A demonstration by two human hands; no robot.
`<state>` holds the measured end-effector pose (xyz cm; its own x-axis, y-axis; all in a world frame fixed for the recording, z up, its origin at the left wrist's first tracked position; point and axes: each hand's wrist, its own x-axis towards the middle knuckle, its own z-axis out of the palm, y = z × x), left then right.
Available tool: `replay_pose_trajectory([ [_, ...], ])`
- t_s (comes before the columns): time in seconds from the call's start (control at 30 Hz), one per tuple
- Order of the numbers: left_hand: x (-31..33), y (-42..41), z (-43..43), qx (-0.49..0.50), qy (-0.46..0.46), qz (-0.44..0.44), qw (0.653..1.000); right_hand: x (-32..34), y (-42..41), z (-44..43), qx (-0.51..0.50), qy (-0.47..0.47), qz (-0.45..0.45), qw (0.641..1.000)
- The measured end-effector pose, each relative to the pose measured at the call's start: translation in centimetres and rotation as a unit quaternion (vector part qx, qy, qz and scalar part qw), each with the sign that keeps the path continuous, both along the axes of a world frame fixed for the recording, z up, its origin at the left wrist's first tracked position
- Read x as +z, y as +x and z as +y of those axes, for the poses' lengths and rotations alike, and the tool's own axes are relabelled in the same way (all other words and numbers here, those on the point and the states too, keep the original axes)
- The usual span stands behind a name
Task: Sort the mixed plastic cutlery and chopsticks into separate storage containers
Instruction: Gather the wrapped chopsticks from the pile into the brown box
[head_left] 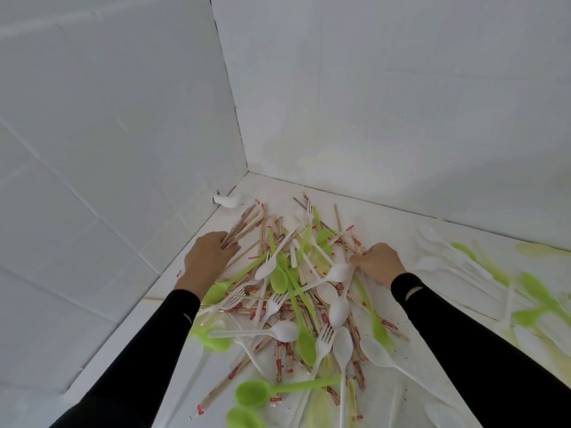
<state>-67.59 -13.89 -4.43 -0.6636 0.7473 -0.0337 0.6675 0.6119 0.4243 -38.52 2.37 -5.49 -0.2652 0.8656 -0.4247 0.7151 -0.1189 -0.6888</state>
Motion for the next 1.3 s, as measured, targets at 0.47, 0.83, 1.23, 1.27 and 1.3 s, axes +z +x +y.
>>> replay_pose_trajectory([
  [0.47,0.1,1.1,2.1,-0.008,-0.051,0.032,0.998,-0.8,0.4,-0.2,0.100,0.224,-0.226,0.943],
  [0.83,3.9,3.3,2.6,-0.004,0.300,-0.097,0.949,0.7,3.2,-0.2,0.047,0.173,-0.156,0.971],
  [1.23,2.2,5.3,-6.0,-0.087,0.118,-0.108,0.983,4.3,5.3,-2.1,0.029,0.126,-0.006,0.992],
  [1.27,1.7,6.1,-7.1,-0.120,0.102,-0.130,0.979,4.5,5.7,-2.6,0.033,0.095,0.002,0.995],
  [1.3,1.0,6.7,-8.0,-0.144,0.089,-0.148,0.974,4.7,6.1,-3.0,0.041,0.064,0.006,0.997],
])
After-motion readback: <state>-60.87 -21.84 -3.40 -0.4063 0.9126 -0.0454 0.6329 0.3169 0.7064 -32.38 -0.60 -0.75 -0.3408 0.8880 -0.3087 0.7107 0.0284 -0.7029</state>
